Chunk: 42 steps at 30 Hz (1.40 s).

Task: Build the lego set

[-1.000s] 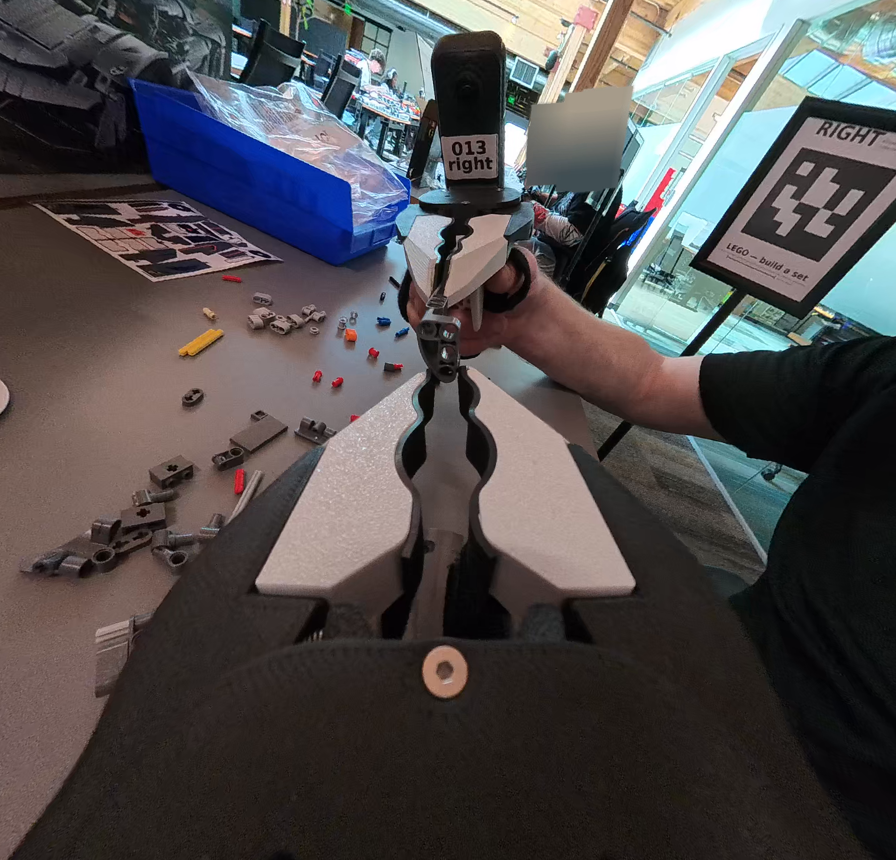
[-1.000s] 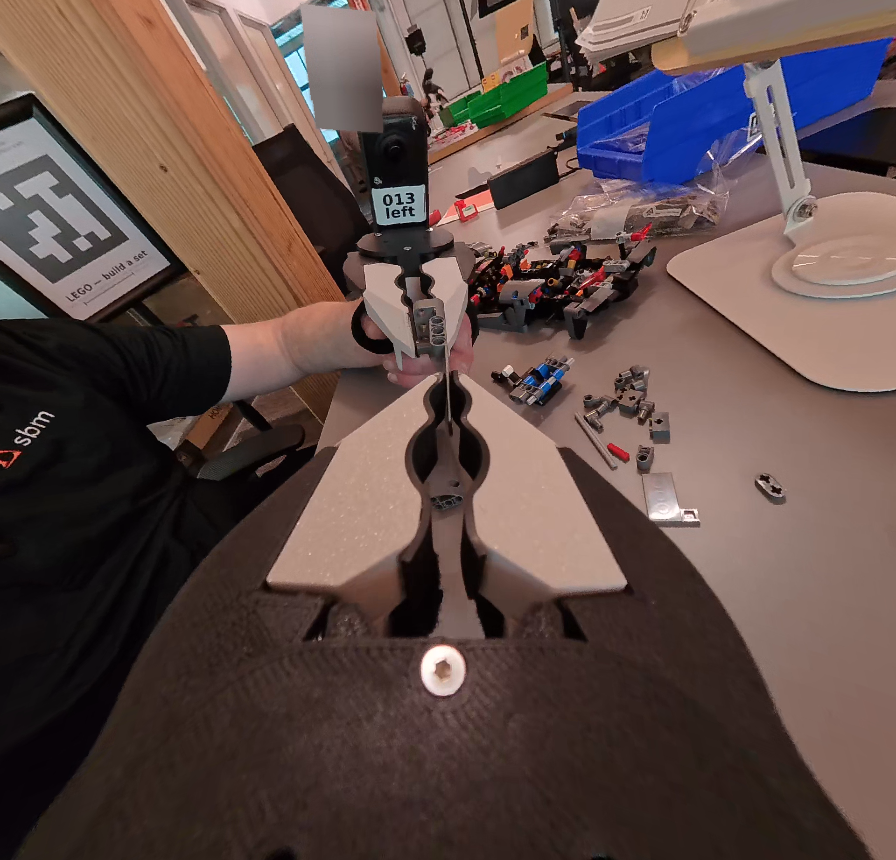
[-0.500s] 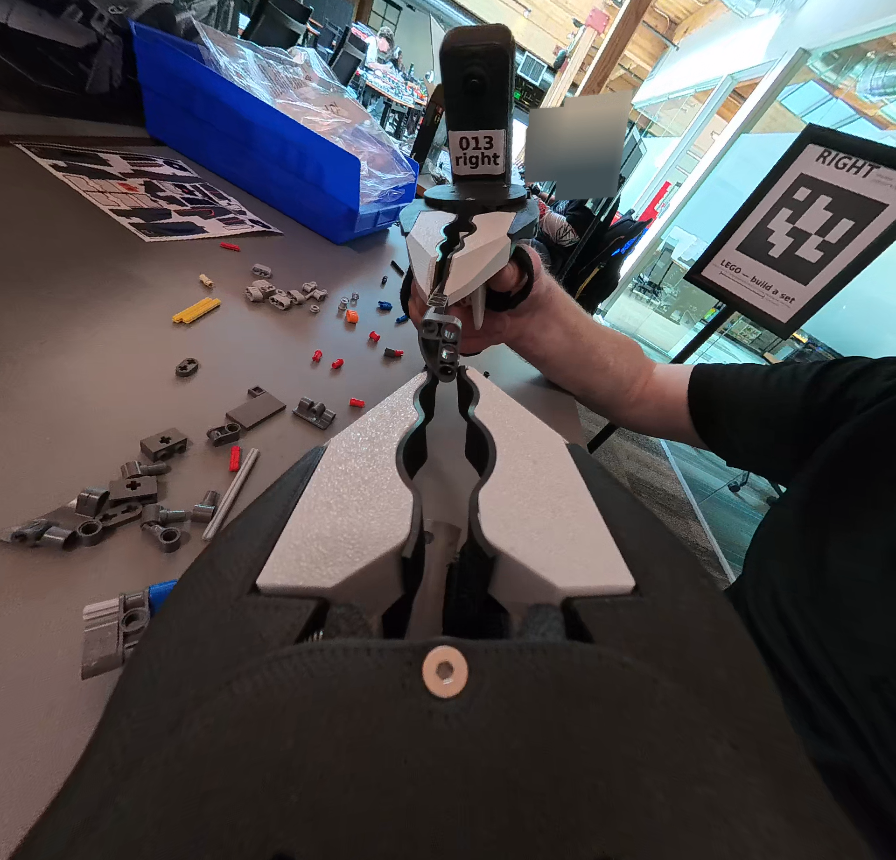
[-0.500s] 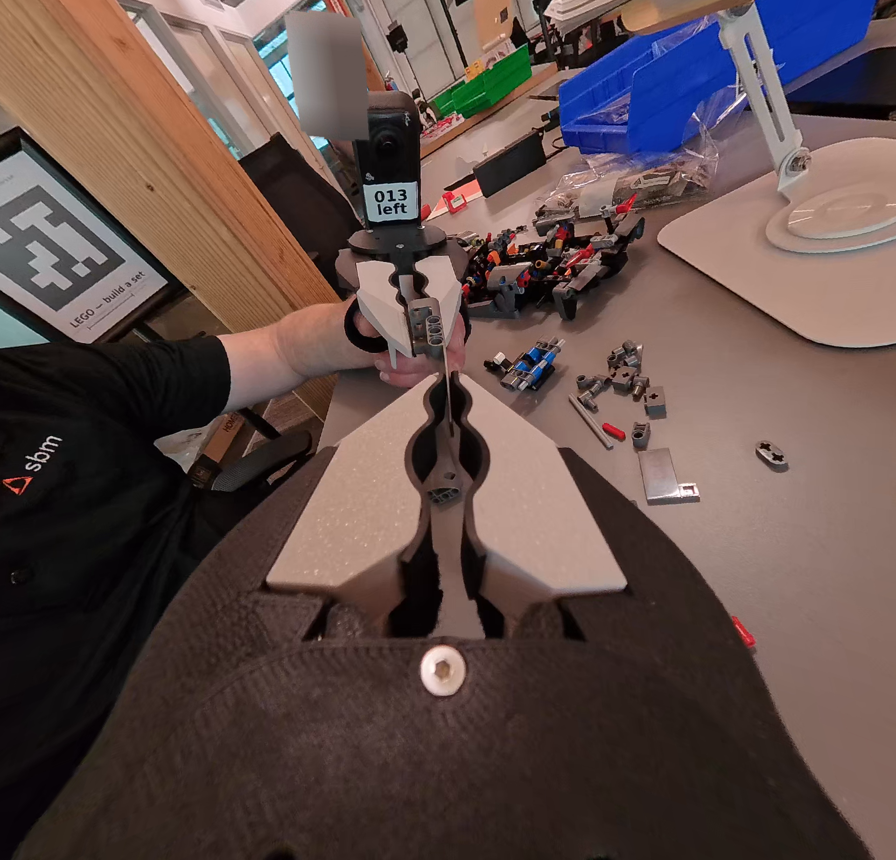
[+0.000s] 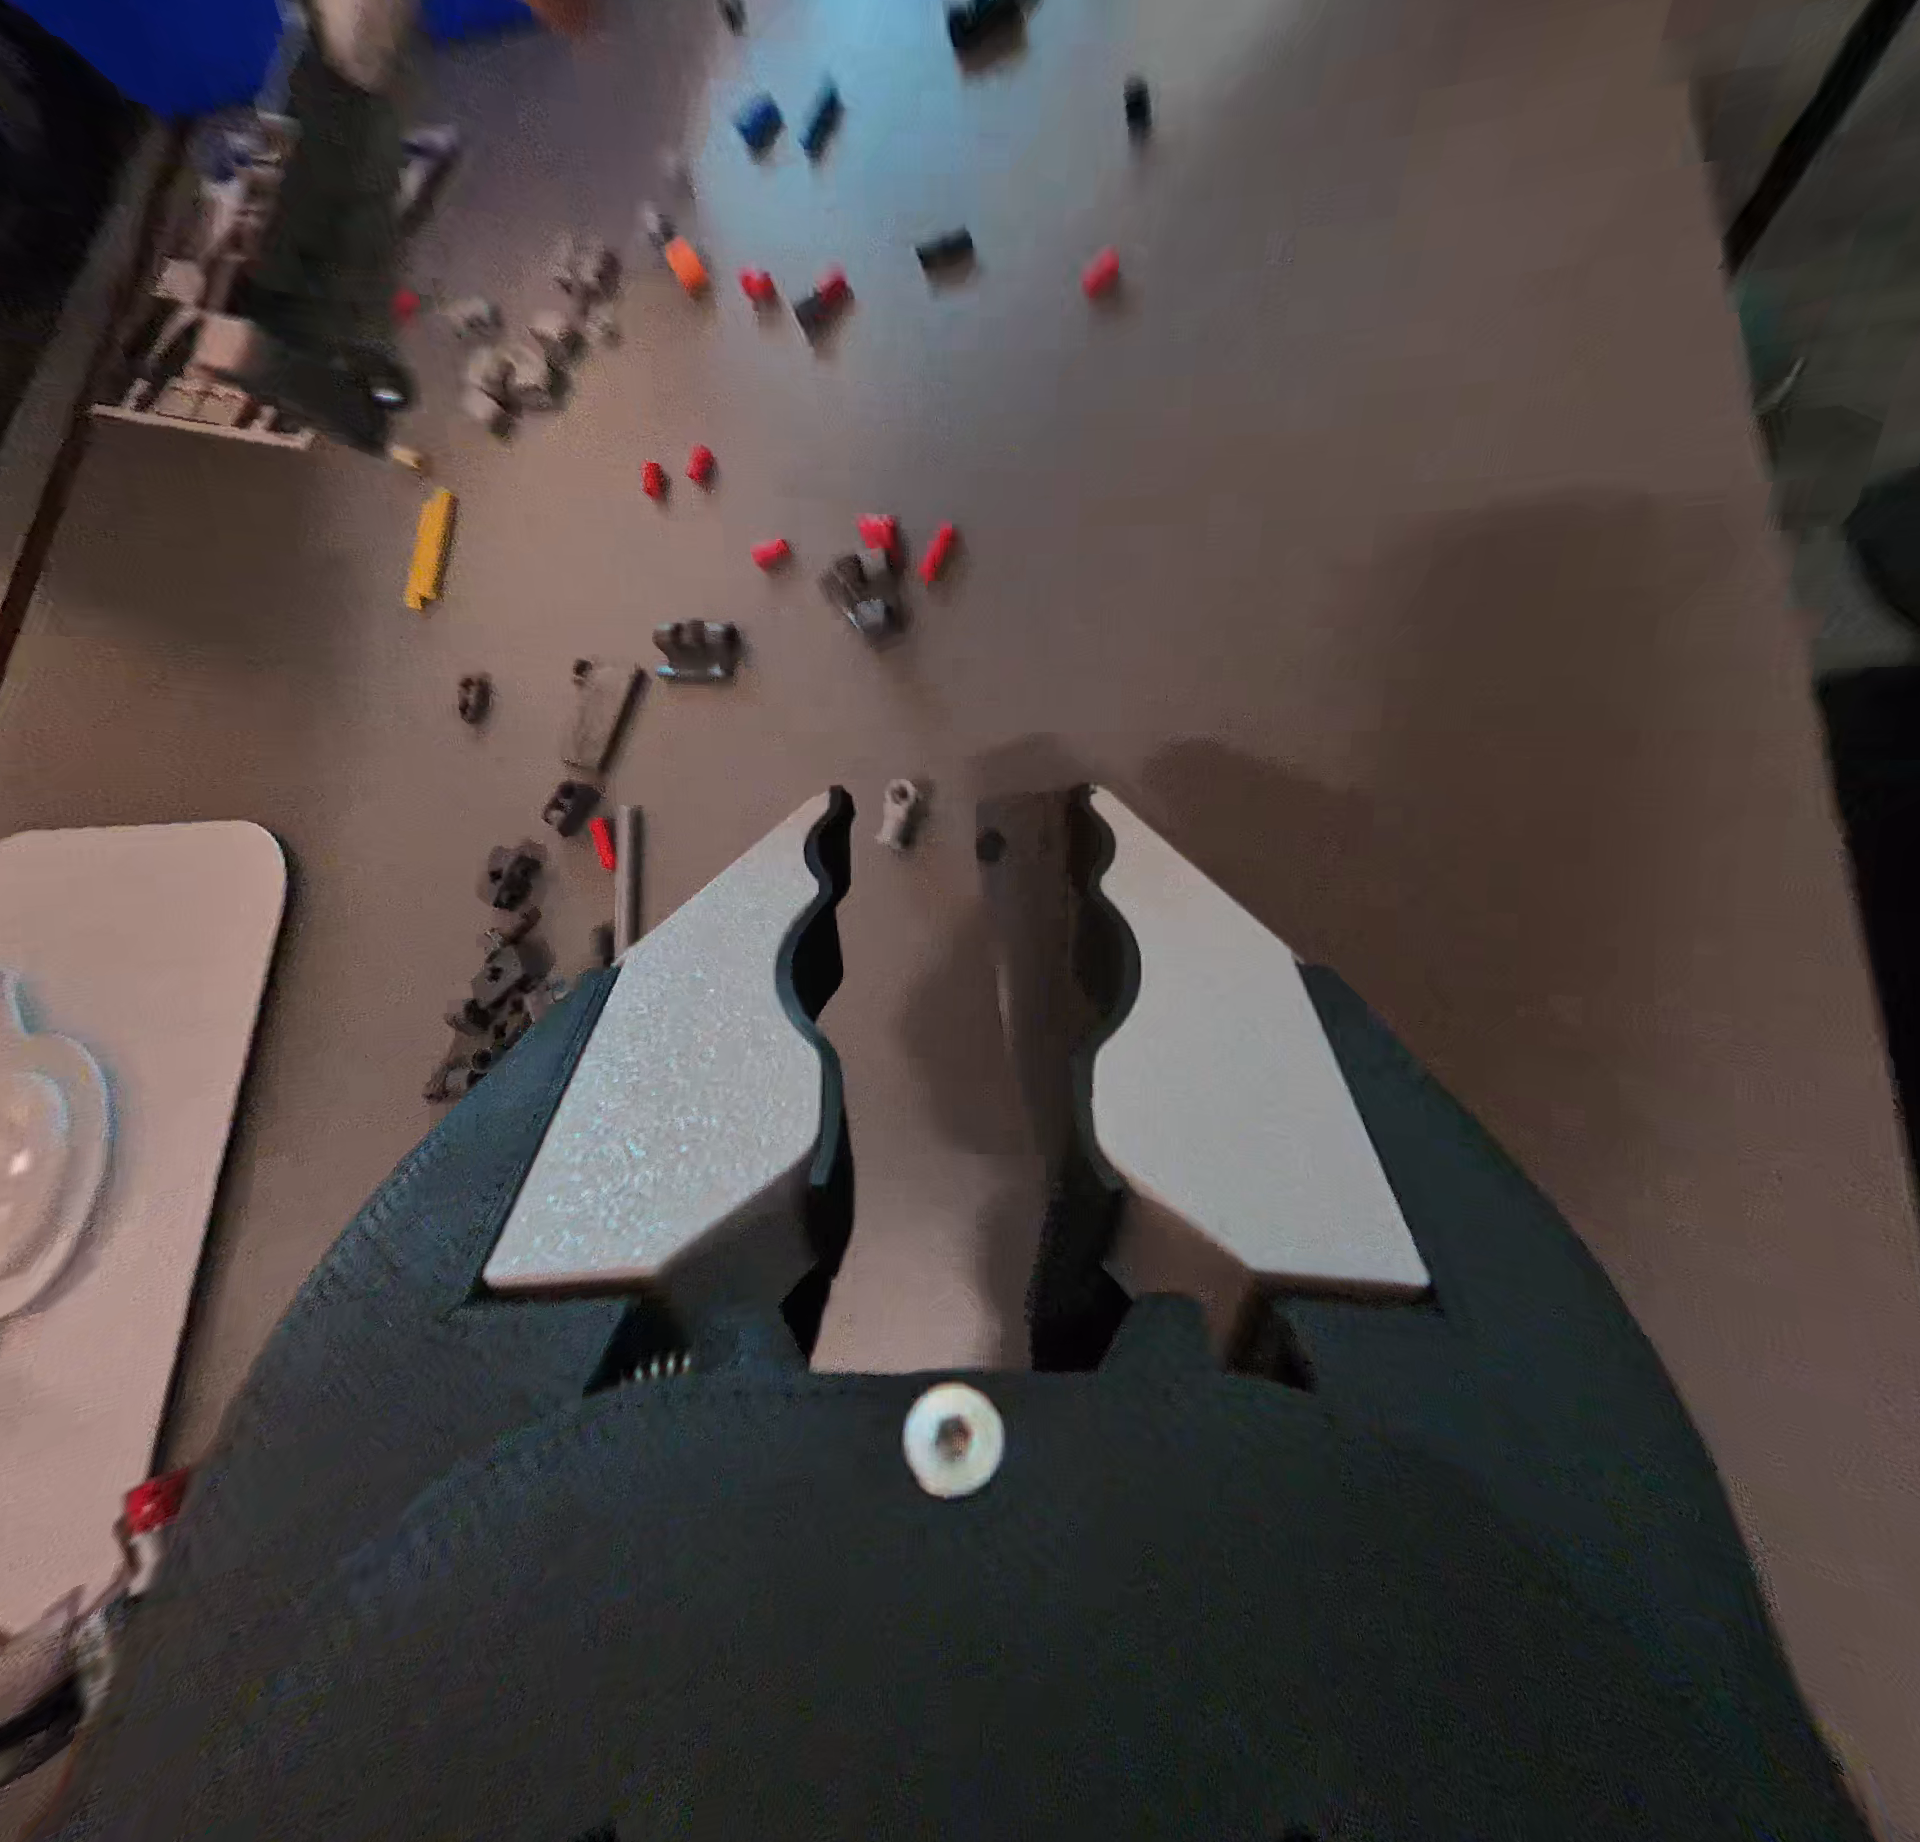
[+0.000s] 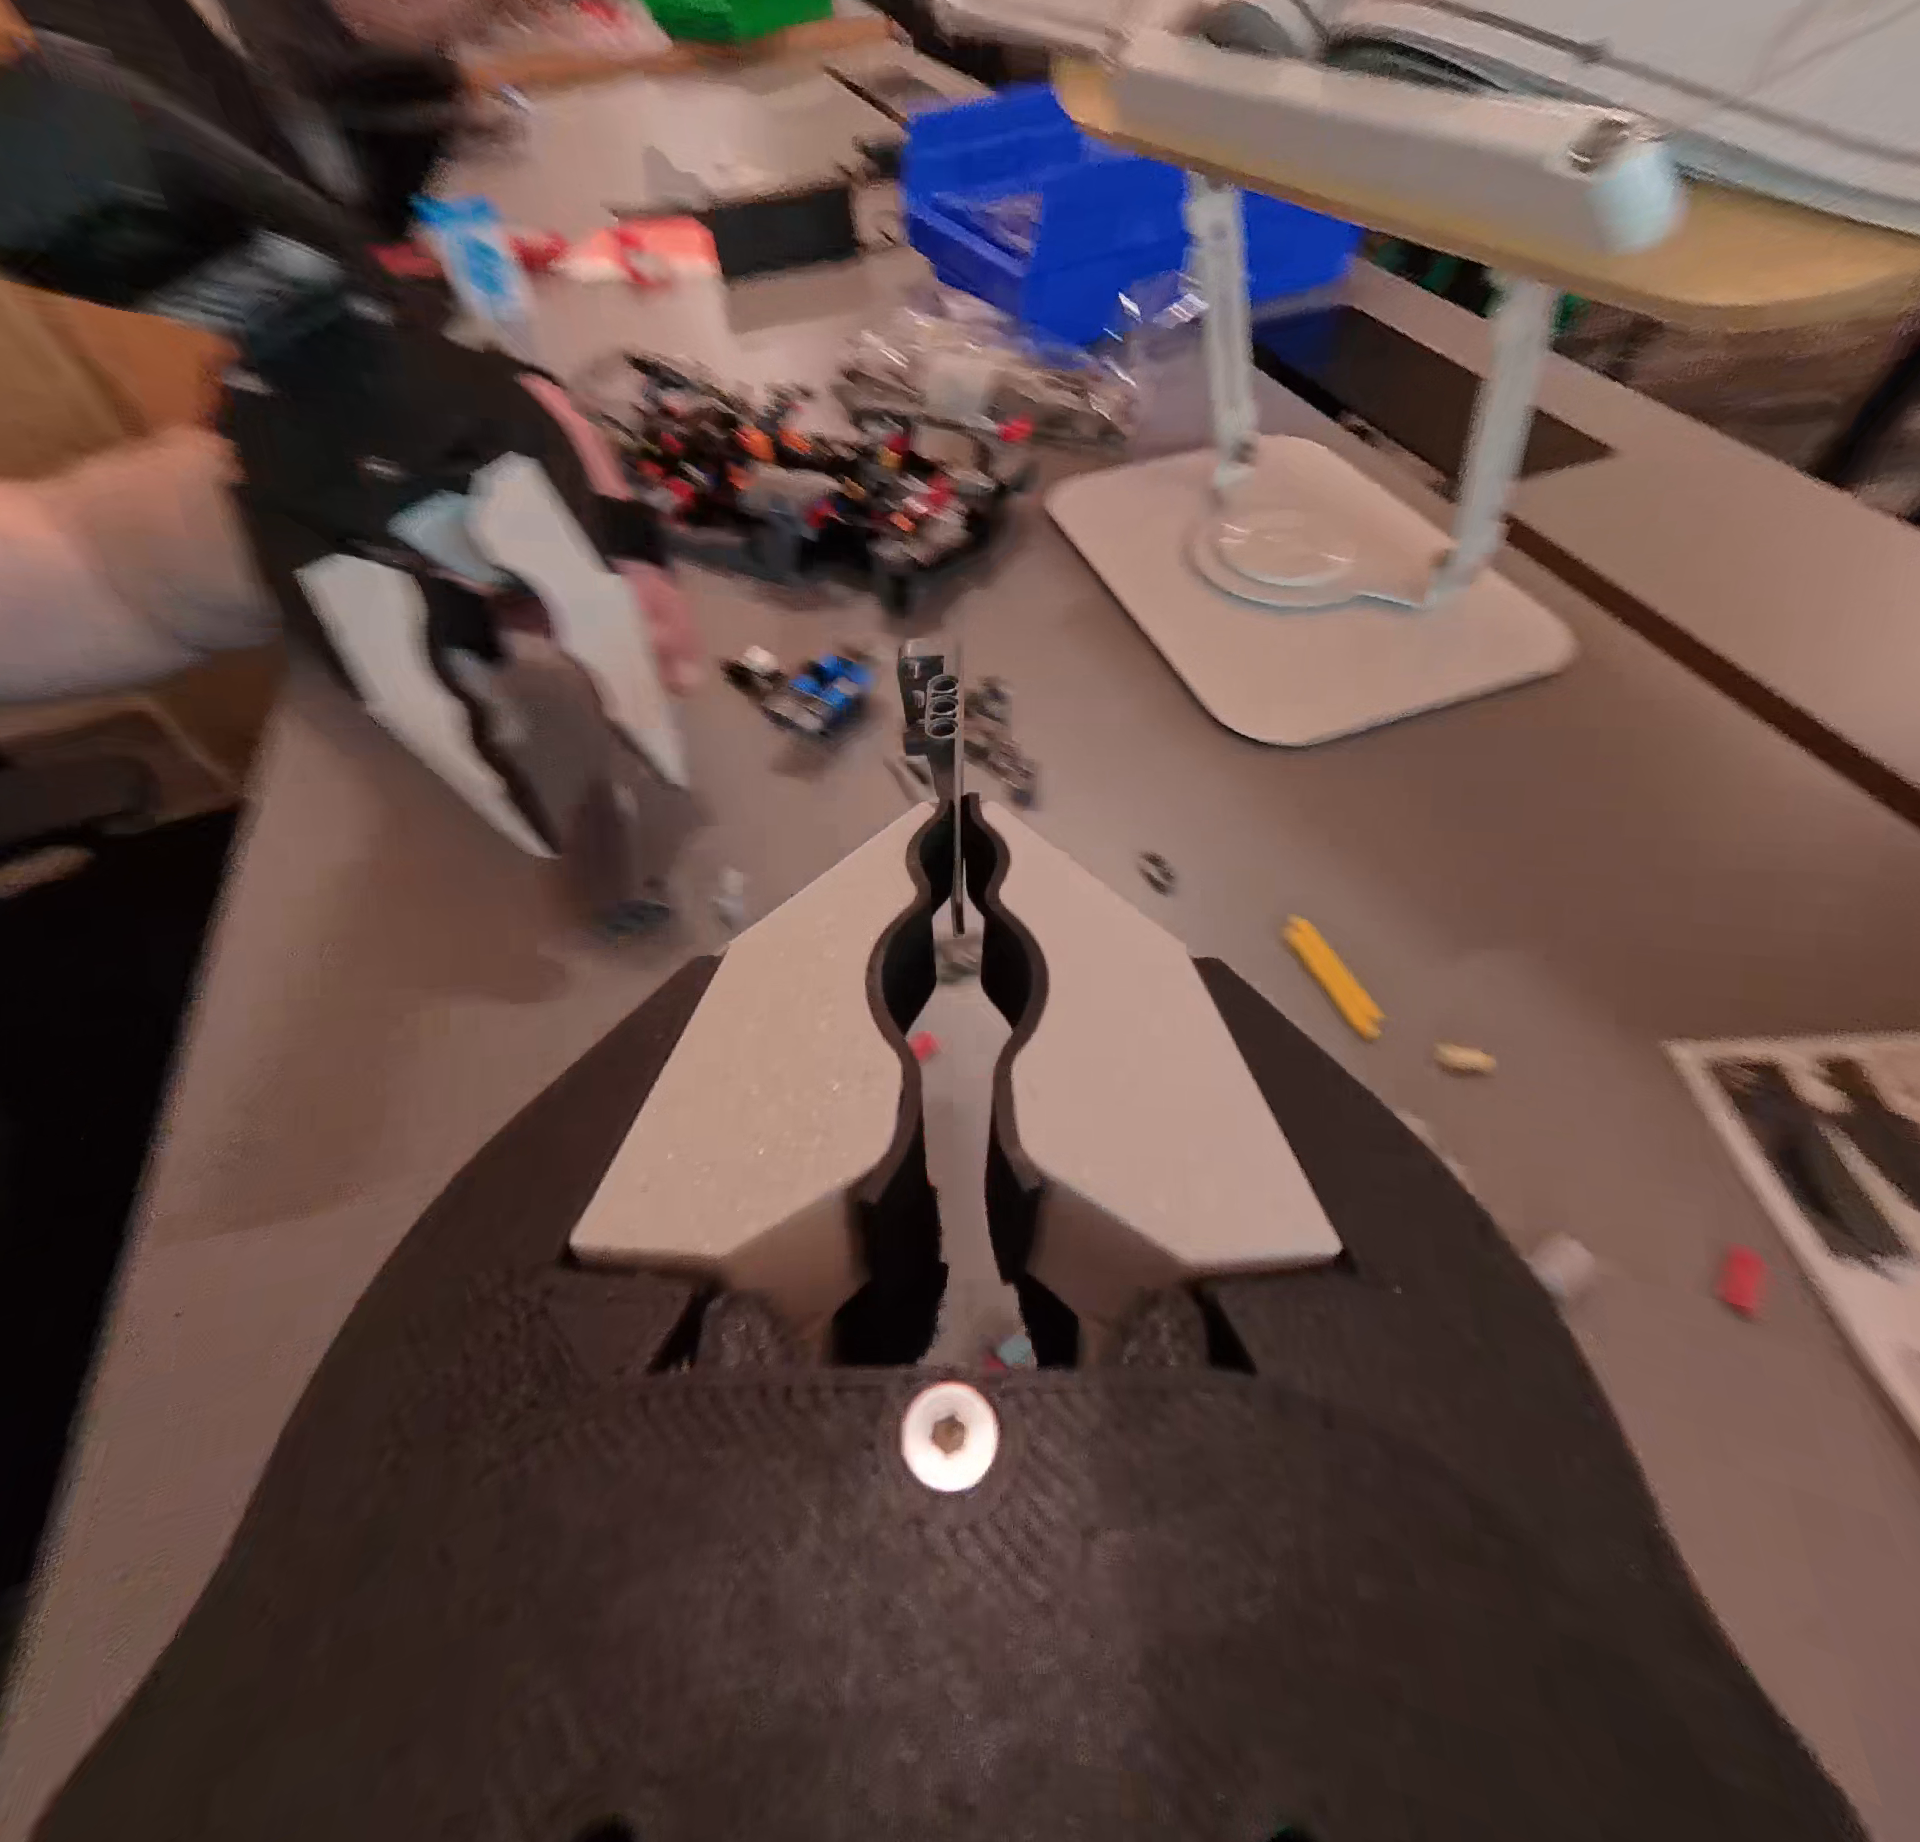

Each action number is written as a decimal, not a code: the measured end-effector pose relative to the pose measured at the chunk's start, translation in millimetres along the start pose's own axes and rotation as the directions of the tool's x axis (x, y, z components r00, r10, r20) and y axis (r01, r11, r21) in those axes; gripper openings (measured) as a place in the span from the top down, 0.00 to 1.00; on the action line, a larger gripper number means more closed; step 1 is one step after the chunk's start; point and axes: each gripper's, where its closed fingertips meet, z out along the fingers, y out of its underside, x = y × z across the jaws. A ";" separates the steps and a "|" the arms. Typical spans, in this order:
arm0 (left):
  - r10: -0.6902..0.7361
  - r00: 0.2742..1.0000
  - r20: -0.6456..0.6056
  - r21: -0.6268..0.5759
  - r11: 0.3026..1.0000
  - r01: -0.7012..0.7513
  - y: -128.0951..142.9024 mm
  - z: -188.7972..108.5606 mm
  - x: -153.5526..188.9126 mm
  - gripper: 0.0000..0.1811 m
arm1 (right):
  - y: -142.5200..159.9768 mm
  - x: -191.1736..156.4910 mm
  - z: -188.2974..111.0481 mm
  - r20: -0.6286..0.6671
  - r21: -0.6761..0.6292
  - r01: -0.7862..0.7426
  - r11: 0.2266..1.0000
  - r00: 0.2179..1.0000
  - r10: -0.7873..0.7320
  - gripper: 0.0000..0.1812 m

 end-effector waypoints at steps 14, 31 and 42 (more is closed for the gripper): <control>0.130 0.992 -0.003 -0.145 0.981 -0.129 23.9 18.8 15.7 0.90 | 67.7 52.0 27.9 -0.234 -0.646 0.480 0.593 0.615 -0.753 1.00; 0.216 0.974 0.065 -0.142 0.968 -0.205 22.0 22.2 11.0 0.92 | 74.0 23.0 43.0 -0.136 -0.639 0.559 0.529 0.595 -0.792 0.79; 0.197 0.973 0.119 -0.052 0.980 -0.192 5.8 14.1 1.5 0.92 | 38.6 -8.5 29.2 -0.148 -0.401 0.609 0.685 0.695 -0.704 0.74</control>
